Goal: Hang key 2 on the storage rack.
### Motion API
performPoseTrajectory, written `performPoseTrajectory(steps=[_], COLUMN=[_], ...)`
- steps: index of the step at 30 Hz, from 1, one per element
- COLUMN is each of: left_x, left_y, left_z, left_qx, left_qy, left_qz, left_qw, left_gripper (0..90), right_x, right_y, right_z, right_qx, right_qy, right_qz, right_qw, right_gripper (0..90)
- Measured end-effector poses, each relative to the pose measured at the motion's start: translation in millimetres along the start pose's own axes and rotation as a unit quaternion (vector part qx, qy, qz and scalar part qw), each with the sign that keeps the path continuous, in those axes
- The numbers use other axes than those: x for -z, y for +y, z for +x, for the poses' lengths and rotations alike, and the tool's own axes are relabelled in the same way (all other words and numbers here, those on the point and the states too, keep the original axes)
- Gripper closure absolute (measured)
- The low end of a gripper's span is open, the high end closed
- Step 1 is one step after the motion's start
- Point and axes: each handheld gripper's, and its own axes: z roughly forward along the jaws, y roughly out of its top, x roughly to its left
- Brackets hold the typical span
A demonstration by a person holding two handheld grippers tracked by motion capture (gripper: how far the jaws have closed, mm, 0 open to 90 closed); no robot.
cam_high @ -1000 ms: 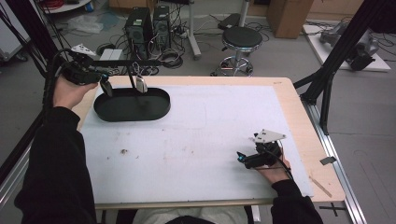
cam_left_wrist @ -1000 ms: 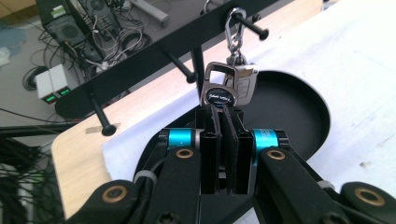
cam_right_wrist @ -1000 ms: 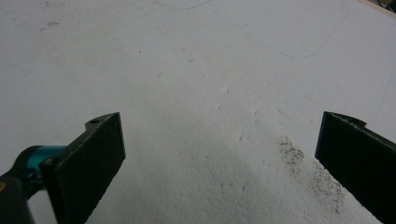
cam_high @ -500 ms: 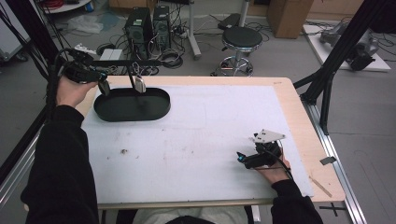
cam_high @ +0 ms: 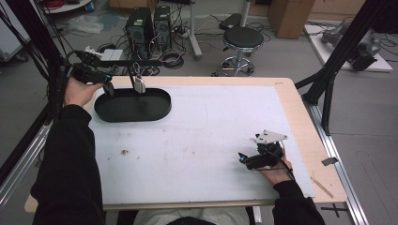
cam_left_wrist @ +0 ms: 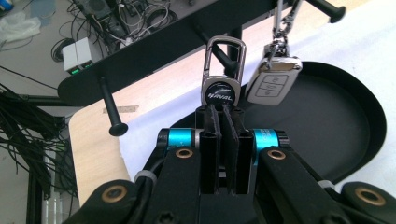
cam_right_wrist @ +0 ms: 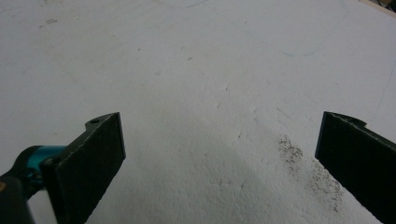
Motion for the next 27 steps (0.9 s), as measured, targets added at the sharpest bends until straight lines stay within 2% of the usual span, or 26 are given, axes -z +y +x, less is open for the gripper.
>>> performPoseTrajectory(steps=[3,14,19,24,26,27], left_x=[-5.9,-19.7,-21.7,-22.1,-21.9,-20.7], left_y=[0.8,-0.5,-1.3,-2.9,-3.2,-3.0], left_z=[0.0,8.1,11.1,14.2,13.2,12.8], left_qx=[0.006,0.049,0.052,0.057,0.059,0.064], left_qy=[-0.001,-0.015,-0.010,-0.014,-0.011,-0.014], left_qz=[-0.001,-0.020,-0.023,-0.026,-0.028,-0.038], left_qw=[1.0000,0.9985,0.9983,0.9979,0.9978,0.9971], left_gripper=[85.2,85.2,85.2,85.1,83.0,76.9], right_x=[-0.8,-0.9,-1.3,-1.8,-1.7,-1.5], right_y=[0.0,-0.7,-0.8,-0.8,-0.8,-0.8], right_z=[-0.1,0.2,0.6,0.7,0.8,1.0], right_qx=[0.002,0.001,0.005,0.005,0.005,0.005], right_qy=[0.000,-0.001,-0.001,-0.002,-0.003,-0.002], right_qz=[0.000,0.004,0.005,0.006,0.006,0.007], right_qw=[1.0000,1.0000,1.0000,1.0000,1.0000,1.0000], right_gripper=[0.7,0.7,0.7,0.7,0.7,0.7])
